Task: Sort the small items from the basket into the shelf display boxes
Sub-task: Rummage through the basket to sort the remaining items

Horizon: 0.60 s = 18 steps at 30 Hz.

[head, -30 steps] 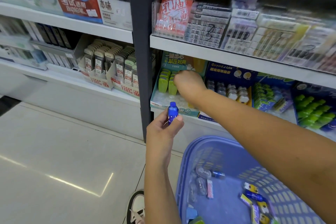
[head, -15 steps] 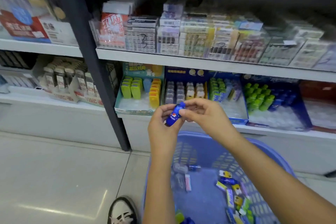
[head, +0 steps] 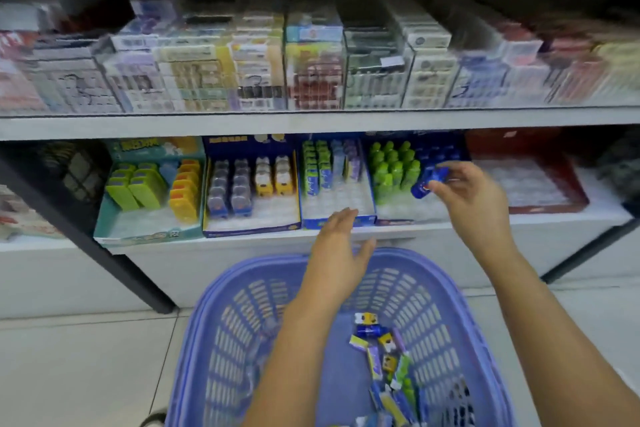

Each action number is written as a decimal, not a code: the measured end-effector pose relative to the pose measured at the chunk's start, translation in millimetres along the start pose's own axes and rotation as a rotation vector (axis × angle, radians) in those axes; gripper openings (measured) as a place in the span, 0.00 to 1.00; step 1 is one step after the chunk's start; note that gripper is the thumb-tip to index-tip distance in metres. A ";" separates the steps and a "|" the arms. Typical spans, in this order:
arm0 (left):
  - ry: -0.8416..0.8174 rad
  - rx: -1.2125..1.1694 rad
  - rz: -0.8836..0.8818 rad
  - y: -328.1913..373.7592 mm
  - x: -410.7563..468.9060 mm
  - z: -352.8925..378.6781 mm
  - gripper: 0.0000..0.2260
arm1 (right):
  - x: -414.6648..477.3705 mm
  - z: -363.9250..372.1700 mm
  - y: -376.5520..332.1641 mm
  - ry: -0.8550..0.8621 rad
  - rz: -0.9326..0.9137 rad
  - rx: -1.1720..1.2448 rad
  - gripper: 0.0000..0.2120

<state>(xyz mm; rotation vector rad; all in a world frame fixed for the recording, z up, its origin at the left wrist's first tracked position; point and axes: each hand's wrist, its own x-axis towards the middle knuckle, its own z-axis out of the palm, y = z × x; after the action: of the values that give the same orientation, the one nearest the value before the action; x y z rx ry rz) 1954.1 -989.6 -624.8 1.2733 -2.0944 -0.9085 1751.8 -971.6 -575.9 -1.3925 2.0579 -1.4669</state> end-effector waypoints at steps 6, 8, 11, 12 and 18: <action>-0.018 0.236 0.011 -7.0 11.4 19.2 0.30 | 65.4 -19.2 55.9 -0.048 0.031 -0.215 0.16; -0.009 0.246 0.016 -9.1 11.4 20.1 0.30 | 78.7 -16.0 62.1 -0.123 0.024 -0.231 0.17; -0.006 0.261 0.031 -11.4 10.8 19.9 0.30 | 90.9 -13.6 65.4 -0.195 -0.019 -0.337 0.18; -0.005 0.268 0.039 -11.7 10.5 19.6 0.30 | 93.8 -14.1 65.1 -0.207 -0.031 -0.390 0.18; -0.002 0.294 0.065 -14.0 9.5 18.9 0.30 | 104.2 -17.9 57.2 -0.339 -0.108 -0.700 0.18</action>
<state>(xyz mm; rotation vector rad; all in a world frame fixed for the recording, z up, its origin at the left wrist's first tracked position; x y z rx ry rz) 1944.2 -997.6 -646.8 1.3358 -2.3199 -0.5882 1655.5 -1043.1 -584.0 -1.8518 2.3800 -0.4657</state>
